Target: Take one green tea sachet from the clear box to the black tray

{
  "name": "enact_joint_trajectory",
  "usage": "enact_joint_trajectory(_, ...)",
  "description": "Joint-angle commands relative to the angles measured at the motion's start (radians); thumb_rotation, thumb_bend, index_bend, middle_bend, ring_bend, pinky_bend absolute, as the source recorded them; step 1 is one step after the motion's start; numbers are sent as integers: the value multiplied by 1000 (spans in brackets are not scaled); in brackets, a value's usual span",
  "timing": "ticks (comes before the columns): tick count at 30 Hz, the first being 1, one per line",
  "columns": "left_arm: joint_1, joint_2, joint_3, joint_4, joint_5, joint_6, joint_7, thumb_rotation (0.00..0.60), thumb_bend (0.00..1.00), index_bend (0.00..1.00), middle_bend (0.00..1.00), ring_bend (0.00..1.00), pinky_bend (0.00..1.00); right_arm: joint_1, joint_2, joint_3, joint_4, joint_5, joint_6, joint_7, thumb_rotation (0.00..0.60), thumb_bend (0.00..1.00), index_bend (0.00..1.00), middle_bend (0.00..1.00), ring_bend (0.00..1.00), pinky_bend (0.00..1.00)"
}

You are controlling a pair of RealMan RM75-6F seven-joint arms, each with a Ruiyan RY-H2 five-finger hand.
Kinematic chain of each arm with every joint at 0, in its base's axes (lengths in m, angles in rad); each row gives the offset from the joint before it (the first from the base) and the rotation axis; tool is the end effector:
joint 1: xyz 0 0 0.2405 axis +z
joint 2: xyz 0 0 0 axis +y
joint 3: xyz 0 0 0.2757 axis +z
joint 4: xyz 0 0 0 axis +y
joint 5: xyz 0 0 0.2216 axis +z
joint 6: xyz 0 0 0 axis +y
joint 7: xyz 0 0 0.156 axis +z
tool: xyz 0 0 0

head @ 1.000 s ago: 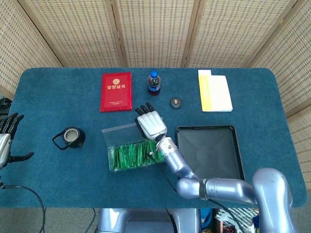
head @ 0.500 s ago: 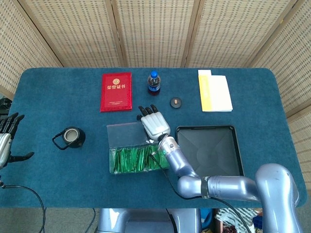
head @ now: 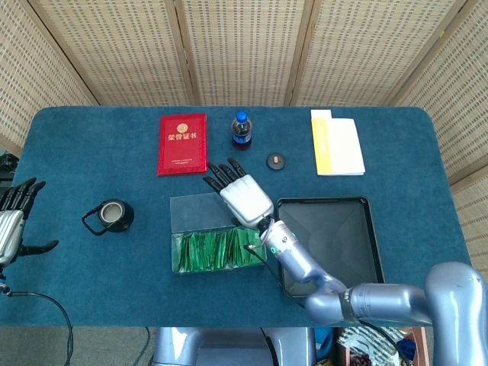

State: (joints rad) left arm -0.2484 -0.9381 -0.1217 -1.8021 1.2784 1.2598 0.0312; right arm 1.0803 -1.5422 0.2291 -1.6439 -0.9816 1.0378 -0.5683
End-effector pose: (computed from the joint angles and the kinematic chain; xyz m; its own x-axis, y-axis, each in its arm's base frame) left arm -0.3018 0.2563 0.1879 0.3719 0.1005 0.9228 0.9262 0.0268 -0.3762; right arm -0.0010 -0.3802 -0.0222 0.4998 -0.0621 0.8639 -0.6990 -0.6179 0.3600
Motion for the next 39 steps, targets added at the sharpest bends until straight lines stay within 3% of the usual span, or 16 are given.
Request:
enact_joint_trajectory(1,-4,-2,3,-4,7,-4,5,600,99,0,0,0,0,-58,72,-86,-79,-116,-26,68,600,162,367,73,121,67)
enact_joint_trajectory(7,-9,-5,6,-4,8,-10,10,600,99,0,0,0,0,-88,104,-157,-134,-261,-43,84,600,275,440,145,121,91)
enact_joint_trajectory(13,-9,-7,9,-5,7,-9,17,600,99,0,0,0,0,-95,91,-179,-115,-338,-45,76,600,288,465,177,121,101)
enact_joint_trajectory(27,-18,-16,9,-1,-15,-22,37,600,99,0,0,0,0,-91,-4,-138,-25,-337,-75,47,600,288,475,183,121,102)
enact_joint_trajectory(39,-19,-12,10,0,-19,-25,27,600,100,0,0,0,0,-94,-32,-131,5,-316,-103,24,600,301,475,183,121,102)
